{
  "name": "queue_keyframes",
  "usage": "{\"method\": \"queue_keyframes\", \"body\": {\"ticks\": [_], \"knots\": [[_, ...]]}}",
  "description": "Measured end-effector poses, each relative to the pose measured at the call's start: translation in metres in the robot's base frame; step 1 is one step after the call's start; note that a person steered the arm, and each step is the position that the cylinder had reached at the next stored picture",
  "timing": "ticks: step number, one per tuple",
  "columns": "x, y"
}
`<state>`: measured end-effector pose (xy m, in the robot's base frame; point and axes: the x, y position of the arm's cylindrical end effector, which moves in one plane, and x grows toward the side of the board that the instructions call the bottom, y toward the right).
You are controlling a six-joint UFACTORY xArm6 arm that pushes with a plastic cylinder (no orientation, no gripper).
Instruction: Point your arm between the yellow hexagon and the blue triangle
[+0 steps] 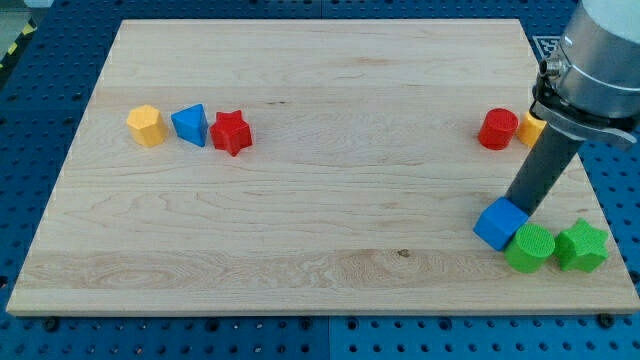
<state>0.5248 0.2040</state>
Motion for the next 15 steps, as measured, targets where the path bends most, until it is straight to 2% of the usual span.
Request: {"method": "queue_keyframes", "body": {"ticks": [1, 2, 4, 5, 8, 9, 11, 14, 15], "knots": [[-0.003, -0.007], [-0.023, -0.028], [-0.092, -0.077], [-0.132, -0.128], [-0.181, -0.329], [-0.188, -0.389], [-0.176, -0.391], [-0.111, -0.390], [-0.108, -0.390]]}}
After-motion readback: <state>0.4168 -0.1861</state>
